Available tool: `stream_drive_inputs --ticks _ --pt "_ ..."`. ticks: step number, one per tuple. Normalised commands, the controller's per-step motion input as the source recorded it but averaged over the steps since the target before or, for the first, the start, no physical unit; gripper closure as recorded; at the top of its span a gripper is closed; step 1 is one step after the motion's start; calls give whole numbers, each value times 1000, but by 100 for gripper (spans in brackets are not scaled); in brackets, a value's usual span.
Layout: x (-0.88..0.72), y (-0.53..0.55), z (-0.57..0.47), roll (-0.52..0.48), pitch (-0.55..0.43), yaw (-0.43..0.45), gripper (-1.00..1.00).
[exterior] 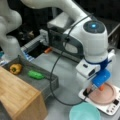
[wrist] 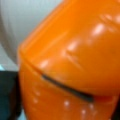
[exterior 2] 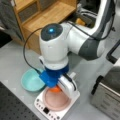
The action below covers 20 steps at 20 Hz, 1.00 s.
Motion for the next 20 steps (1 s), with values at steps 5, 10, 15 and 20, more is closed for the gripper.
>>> stream_drive_inputs --ticks 5,10,15,20 --pt "-329 -202 162 -188 30 537 100" --pt "-346 -132 162 -107 -46 529 100" --pt "-417 -155 143 -135 -136 588 100" --pt "-506 -111 28 -224 -260 585 100"
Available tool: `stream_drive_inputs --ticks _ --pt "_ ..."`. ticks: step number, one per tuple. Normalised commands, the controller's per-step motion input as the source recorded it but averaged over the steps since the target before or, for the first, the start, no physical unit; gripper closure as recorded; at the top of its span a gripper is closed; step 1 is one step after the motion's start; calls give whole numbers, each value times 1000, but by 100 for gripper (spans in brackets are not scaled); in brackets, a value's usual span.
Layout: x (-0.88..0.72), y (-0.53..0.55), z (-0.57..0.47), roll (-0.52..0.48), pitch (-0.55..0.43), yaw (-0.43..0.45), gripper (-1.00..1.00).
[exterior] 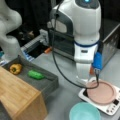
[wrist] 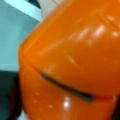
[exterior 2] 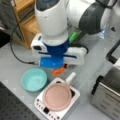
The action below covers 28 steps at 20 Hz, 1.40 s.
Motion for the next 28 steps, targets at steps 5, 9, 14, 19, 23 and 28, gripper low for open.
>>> stream_drive_inputs --ticks 5,9,14,19,23,28 --pt "-411 -33 -29 -97 -212 829 100" --pt "-187 -95 55 0 -132 942 100" --pt "-246 -143 23 -13 -157 565 100" --pt "-469 -219 -69 5 -138 335 100" --pt "-596 -255 -162 36 -126 338 100" --pt "-651 -283 -177 16 -166 210 100"
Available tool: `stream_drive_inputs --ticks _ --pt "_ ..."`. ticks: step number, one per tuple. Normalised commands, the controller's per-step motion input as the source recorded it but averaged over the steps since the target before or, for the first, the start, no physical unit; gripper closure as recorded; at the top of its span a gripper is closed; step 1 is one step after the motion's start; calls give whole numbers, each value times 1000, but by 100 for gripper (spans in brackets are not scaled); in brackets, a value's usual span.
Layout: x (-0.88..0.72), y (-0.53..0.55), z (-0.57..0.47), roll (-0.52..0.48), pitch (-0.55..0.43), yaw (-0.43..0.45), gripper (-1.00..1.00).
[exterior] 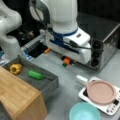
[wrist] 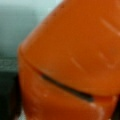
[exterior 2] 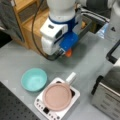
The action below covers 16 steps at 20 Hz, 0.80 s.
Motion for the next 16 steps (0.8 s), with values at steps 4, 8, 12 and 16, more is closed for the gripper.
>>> stream_drive_inputs --ticks 4,8,12,16 --pt "-546 -295 -193 -31 -225 180 100" --pt "-335 -234 -174 -44 -230 188 100" --pt "-189 -242 -198 -50 -225 183 100" --pt "-142 -199 -229 -49 -217 164 100"
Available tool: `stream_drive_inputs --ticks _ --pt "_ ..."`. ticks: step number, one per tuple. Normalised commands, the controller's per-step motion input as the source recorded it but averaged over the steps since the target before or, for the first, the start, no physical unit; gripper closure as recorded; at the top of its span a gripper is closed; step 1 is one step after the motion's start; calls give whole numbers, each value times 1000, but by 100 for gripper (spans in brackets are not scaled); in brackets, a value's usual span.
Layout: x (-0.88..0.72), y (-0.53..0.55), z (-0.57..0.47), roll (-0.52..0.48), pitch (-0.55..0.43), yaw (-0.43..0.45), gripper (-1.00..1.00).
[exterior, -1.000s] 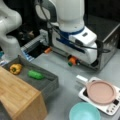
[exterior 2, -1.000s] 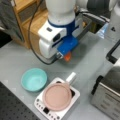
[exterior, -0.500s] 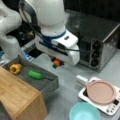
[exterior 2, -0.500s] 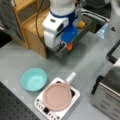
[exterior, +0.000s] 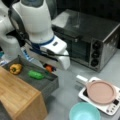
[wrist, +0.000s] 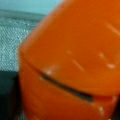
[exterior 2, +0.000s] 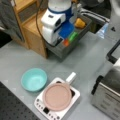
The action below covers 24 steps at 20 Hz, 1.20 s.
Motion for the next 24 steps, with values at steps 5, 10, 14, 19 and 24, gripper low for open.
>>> stream_drive_inputs --ticks 5,10,14,19,24 --pt "-180 -102 -217 -62 -171 114 100" --pt "-250 -100 -251 -94 -154 128 100" --pt "-350 -122 -288 7 -170 69 100" --pt "-392 -113 -220 -5 -198 88 100" --pt "-292 -51 -116 -29 -224 130 -100"
